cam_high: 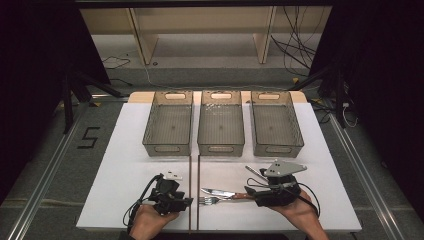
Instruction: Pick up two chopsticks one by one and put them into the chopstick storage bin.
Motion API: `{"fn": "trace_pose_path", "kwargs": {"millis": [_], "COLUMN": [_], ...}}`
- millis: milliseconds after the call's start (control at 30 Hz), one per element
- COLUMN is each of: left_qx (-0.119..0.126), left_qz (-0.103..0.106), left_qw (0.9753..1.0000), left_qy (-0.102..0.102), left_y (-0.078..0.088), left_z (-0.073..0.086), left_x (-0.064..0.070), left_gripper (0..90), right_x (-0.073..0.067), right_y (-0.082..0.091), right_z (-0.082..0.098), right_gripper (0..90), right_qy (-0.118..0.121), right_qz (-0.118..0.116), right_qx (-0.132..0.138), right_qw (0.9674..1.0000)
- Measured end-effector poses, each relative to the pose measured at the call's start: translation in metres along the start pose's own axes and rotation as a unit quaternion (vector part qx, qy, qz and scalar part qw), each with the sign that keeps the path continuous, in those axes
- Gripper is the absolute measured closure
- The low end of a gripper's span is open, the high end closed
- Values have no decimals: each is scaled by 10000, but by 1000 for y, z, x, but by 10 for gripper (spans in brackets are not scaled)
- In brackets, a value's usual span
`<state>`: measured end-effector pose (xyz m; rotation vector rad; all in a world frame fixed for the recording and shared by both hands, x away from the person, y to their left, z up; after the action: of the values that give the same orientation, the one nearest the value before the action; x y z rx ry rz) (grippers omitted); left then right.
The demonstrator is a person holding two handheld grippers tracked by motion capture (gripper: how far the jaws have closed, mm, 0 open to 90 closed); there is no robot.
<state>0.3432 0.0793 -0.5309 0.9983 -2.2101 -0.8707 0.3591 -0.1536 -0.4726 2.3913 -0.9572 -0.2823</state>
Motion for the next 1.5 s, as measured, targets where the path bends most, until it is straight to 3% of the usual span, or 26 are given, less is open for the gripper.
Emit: {"fn": "trace_pose_path", "kwargs": {"millis": [133,267,433,467,633,800,900,933,1100,1300,1400,1500], "left_qx": [-144,-399,-521,-607,-675,-782,-800,-852,-1000,-1064,-1170,-1195], "left_qz": [-89,-226,-258,-309,-384,-565,-587,-656,-721,-660,-813,-821], "left_qw": [9997,9987,9981,9972,9961,9928,9924,9912,9892,9895,9872,9873], "left_qy": [-176,-209,-220,-325,-411,-703,-726,-771,-792,-718,-719,-650], "left_y": [-4,-12,-18,-20,-22,-22,-21,-20,-17,-16,-13,-11], "left_z": [-1,2,3,4,4,4,4,4,4,4,4,4], "left_x": [4,3,5,5,4,2,1,-2,-12,-16,-24,-30], "left_gripper": [576,587,573,573,595,681,687,698,718,748,789,809], "right_x": [0,1,1,1,1,1,1,1,2,3,3,3], "right_y": [0,1,1,1,1,1,1,2,2,2,2,1], "right_z": [0,1,1,1,1,1,1,1,2,2,3,3], "right_gripper": [261,260,260,261,260,261,261,261,262,265,265,266], "right_qy": [-35,-45,-41,-44,-31,-40,-30,-36,-45,-43,-26,-25], "right_qz": [20,19,10,5,-4,-5,-2,-1,16,40,36,30], "right_qx": [8,5,1,-7,-1,3,-2,-1,8,-6,-34,-27], "right_qw": [10000,10000,10000,10000,10000,10000,10000,10000,10000,10000,10000,10000]}}
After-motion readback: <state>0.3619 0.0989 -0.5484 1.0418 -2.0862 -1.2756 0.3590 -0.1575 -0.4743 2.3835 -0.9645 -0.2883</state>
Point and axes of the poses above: each handheld gripper's, and its own axes: y roughly backward along the jaws, z roughly out of its underside, x roughly to its right, the point moved 9 cm from there along -y, roughly forward along the jaws, and after that the axes turned 7 degrees about x, right-handed, at the moved point
